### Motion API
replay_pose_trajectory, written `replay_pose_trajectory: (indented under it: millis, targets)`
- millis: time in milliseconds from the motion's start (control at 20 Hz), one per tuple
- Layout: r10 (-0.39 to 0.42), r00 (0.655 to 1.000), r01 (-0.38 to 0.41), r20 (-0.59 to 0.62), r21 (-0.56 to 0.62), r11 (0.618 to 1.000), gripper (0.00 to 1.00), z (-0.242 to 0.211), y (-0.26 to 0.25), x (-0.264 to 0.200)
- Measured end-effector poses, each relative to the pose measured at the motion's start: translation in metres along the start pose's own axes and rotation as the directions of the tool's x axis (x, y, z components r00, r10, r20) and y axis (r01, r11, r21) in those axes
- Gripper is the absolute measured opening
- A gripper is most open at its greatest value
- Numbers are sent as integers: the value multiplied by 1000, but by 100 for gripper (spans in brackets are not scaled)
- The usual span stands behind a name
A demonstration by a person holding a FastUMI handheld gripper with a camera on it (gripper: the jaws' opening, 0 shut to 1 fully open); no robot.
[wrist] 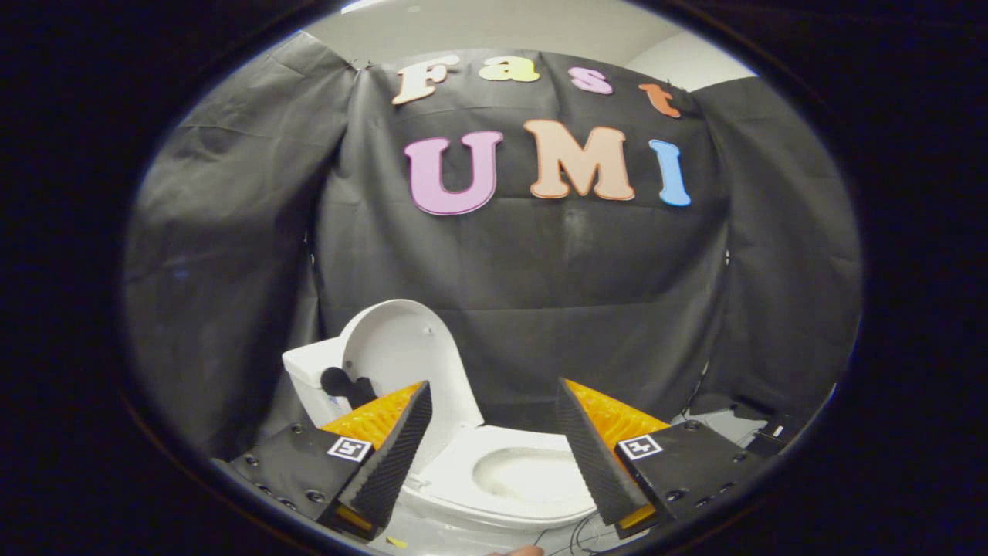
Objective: Open the toilet lid.
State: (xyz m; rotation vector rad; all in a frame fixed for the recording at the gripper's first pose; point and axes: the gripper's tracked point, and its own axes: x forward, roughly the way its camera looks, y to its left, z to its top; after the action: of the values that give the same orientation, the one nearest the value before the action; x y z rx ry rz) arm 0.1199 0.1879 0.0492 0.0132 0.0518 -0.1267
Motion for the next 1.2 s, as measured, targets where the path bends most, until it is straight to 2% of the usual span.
replay_pose_trajectory:
  millis: [550, 650, 800, 900, 1200]
  targets:
    - [57, 997, -61, -50, -93, 994, 99, -28, -79, -18]
    - [75, 996, -79, -41, -104, 992, 99, -33, -81, -22]
    - [50, 999, -51, -14, -92, 994, 99, -56, -94, -22]
    - [48, 997, -51, -68, -43, 998, 99, -78, -95, -19]
    - [21, 999, -23, -45, -52, 998, 99, -89, -115, 3]
